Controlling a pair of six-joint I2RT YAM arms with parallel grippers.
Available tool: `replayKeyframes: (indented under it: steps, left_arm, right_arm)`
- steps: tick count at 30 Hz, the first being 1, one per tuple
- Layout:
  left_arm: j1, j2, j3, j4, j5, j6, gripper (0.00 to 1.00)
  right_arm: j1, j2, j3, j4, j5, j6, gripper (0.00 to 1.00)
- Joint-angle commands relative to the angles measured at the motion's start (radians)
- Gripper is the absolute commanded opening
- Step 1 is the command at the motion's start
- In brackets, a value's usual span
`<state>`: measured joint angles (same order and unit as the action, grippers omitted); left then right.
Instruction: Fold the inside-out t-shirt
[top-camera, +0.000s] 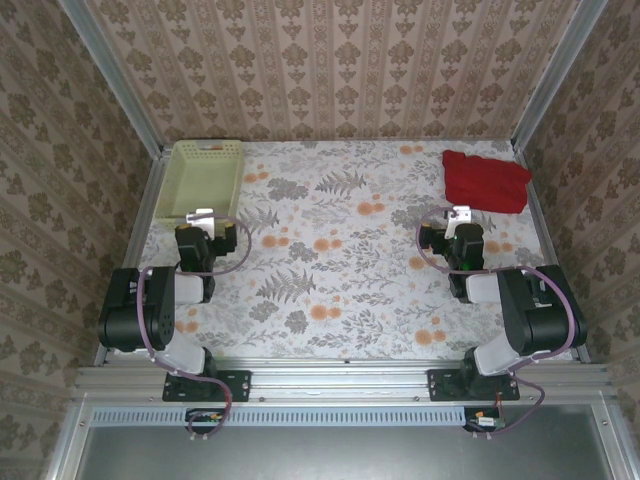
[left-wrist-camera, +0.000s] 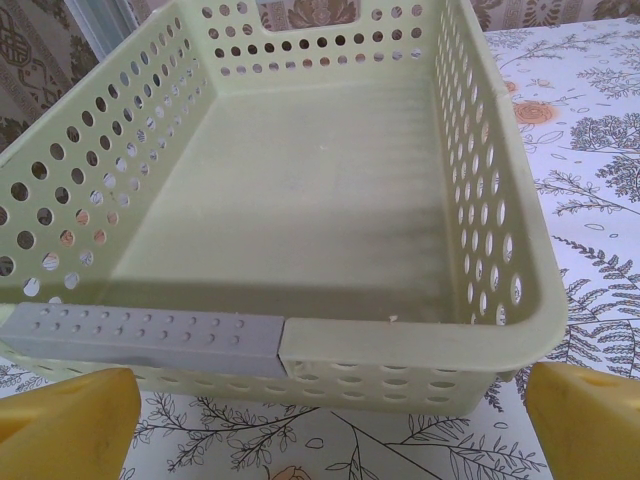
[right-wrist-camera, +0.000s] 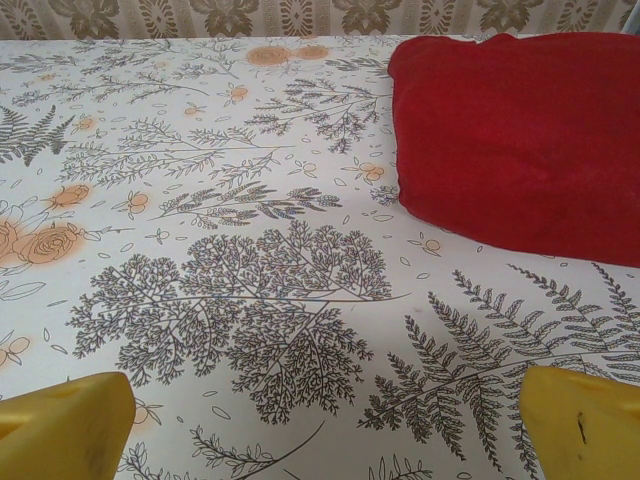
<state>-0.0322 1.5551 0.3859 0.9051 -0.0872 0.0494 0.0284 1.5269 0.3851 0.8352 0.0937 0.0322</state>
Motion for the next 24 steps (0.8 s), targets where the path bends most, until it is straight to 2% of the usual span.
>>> replayKeyframes:
  steps: [1, 24]
  left_arm:
    - [-0.003, -0.009, 0.005, -0.006, -0.011, 0.004, 1.00]
    - [-0.003, -0.009, 0.007, -0.005, -0.009, 0.004, 1.00]
  right_arm:
    - [-0.002, 0.006, 0.017, 0.033, 0.009, 0.005, 1.00]
    - [-0.004, 0.006, 0.018, 0.033, 0.009, 0.005, 1.00]
